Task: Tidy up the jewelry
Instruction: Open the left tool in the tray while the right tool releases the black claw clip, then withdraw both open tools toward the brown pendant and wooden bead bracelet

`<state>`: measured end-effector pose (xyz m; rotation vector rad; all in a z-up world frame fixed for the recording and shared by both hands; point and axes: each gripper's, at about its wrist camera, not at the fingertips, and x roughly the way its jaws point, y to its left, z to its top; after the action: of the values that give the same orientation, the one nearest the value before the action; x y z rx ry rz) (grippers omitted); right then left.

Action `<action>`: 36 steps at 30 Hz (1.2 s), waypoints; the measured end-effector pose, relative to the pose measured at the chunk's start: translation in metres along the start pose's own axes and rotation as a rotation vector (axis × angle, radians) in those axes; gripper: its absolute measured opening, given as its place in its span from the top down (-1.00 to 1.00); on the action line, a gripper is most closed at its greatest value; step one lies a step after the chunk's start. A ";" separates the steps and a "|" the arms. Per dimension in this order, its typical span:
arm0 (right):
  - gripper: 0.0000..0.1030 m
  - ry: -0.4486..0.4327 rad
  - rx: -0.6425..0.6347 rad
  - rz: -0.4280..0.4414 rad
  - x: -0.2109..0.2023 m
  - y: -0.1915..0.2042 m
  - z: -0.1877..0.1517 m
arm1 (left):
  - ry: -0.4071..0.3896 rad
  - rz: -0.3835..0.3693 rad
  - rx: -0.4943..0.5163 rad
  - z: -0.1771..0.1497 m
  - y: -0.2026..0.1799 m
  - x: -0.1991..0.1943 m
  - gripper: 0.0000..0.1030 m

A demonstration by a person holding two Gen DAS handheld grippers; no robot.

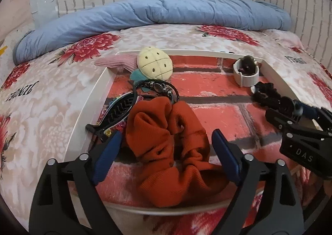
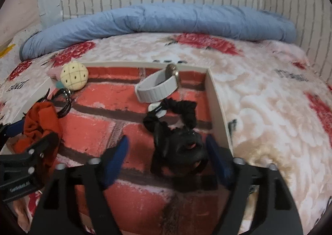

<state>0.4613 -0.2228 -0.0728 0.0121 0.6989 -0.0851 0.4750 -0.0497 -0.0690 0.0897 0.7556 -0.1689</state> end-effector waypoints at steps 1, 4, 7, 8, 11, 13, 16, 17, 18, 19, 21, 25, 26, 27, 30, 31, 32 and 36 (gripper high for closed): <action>-0.76 -0.015 0.006 -0.011 -0.004 -0.001 0.000 | -0.005 0.000 0.002 -0.001 0.000 -0.002 -0.74; -0.76 -0.046 0.037 0.023 -0.015 -0.008 0.000 | -0.025 0.044 0.012 -0.004 -0.001 -0.008 -0.90; -0.76 -0.093 0.042 0.027 -0.032 -0.012 0.000 | -0.035 0.047 0.011 -0.008 0.001 -0.015 -0.90; -0.77 -0.106 0.042 0.026 -0.036 -0.013 0.000 | -0.036 0.048 0.010 -0.009 0.001 -0.017 -0.90; -0.78 -0.138 0.042 0.030 -0.054 -0.017 0.003 | -0.042 0.058 0.009 -0.014 0.003 -0.024 -0.90; -0.79 -0.167 0.041 0.036 -0.072 -0.019 0.002 | -0.042 0.067 0.012 -0.018 0.006 -0.029 -0.90; -0.80 -0.188 0.037 0.043 -0.094 -0.024 0.000 | -0.048 0.082 0.003 -0.025 0.012 -0.038 -0.90; -0.80 -0.191 0.033 0.044 -0.100 -0.024 -0.003 | -0.054 0.085 -0.005 -0.027 0.016 -0.043 -0.90; -0.81 -0.194 0.027 0.046 -0.105 -0.025 -0.004 | -0.057 0.090 -0.011 -0.029 0.019 -0.047 -0.90; -0.81 -0.193 0.018 0.044 -0.112 -0.026 -0.007 | -0.063 0.093 -0.019 -0.031 0.023 -0.052 -0.90; -0.81 -0.190 0.005 0.043 -0.122 -0.028 -0.014 | -0.071 0.104 -0.023 -0.036 0.027 -0.061 -0.90; -0.81 -0.186 -0.005 0.041 -0.142 -0.031 -0.028 | -0.084 0.119 -0.035 -0.048 0.036 -0.087 -0.90; -0.81 -0.185 -0.009 0.038 -0.148 -0.032 -0.032 | -0.088 0.116 -0.041 -0.050 0.038 -0.093 -0.90; -0.81 -0.184 -0.012 0.036 -0.152 -0.032 -0.035 | -0.096 0.115 -0.047 -0.054 0.040 -0.103 -0.90; -0.81 -0.180 -0.021 0.037 -0.166 -0.031 -0.044 | -0.100 0.115 -0.053 -0.063 0.042 -0.119 -0.90; -0.81 -0.179 -0.025 0.037 -0.171 -0.030 -0.048 | -0.099 0.117 -0.052 -0.067 0.043 -0.126 -0.90; -0.81 -0.176 -0.030 0.036 -0.176 -0.029 -0.053 | -0.101 0.123 -0.050 -0.071 0.043 -0.131 -0.90; -0.81 -0.168 -0.038 0.043 -0.191 -0.023 -0.066 | -0.101 0.143 -0.042 -0.089 0.044 -0.152 -0.90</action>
<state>0.2716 -0.2290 -0.0004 -0.0163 0.5323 -0.0313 0.3146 0.0243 -0.0277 0.0943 0.6492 -0.0210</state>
